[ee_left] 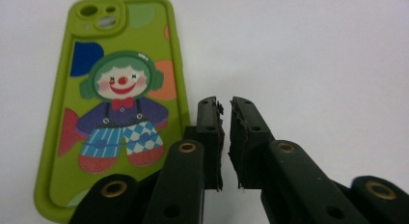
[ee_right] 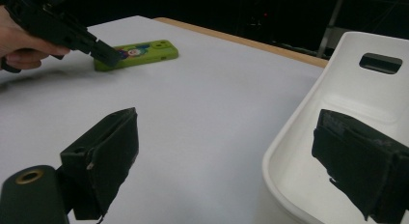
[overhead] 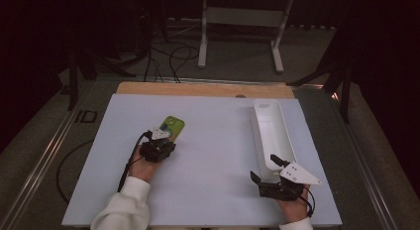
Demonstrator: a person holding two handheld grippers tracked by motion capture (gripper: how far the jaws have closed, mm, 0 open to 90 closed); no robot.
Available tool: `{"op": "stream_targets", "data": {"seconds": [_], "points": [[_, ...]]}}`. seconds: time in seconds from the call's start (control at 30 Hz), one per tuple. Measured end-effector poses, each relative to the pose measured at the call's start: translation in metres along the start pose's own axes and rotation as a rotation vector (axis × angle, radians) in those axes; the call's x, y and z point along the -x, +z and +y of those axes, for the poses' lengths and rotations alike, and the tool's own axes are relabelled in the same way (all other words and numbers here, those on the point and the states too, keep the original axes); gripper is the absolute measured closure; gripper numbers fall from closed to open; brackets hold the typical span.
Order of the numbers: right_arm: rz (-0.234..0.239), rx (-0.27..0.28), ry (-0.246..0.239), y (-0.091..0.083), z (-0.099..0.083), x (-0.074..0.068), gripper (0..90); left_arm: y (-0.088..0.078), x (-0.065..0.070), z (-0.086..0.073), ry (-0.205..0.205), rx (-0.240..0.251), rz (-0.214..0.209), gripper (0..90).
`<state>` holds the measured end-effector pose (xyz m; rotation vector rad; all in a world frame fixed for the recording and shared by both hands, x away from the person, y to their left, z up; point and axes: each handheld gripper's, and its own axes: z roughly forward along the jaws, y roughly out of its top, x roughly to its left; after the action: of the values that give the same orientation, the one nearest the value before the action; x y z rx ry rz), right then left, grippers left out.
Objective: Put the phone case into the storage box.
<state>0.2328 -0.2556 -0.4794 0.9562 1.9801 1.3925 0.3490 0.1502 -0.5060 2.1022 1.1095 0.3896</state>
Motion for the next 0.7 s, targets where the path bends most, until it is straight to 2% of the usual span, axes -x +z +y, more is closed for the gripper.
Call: {"op": "stream_targets", "data": {"seconds": [0.2,0.33,0.4,0.43,0.5,0.6,0.63,0.7], "points": [[-0.002,0.001,0.0,0.0,0.0,0.0,9.1,-0.017,0.003,0.002,0.025,0.053,-0.041,72.2],[-0.001,0.001,0.002,0.0,0.0,0.001,9.1,-0.035,0.003,-0.001,0.037,0.117,-0.075,64.8],[-0.001,0.001,0.004,0.0,0.0,0.001,9.1,-0.035,0.003,-0.001,0.037,0.117,-0.075,62.2],[-0.001,0.001,0.004,0.0,0.0,0.001,9.1,-0.046,0.002,-0.004,0.038,0.158,-0.097,62.2],[0.001,0.003,0.005,0.001,0.0,0.001,9.1,-0.056,0.001,-0.008,0.036,0.201,-0.111,54.4],[0.001,0.001,0.002,0.001,0.0,0.001,9.1,-0.071,0.0,-0.016,0.051,0.262,-0.101,47.1],[0.002,0.002,-0.001,0.001,0.0,0.001,9.1,-0.076,0.0,-0.019,0.047,0.28,-0.096,37.6],[0.003,0.003,-0.001,0.002,0.0,0.001,9.1,-0.087,0.0,-0.03,0.052,0.315,-0.051,28.3]]}}
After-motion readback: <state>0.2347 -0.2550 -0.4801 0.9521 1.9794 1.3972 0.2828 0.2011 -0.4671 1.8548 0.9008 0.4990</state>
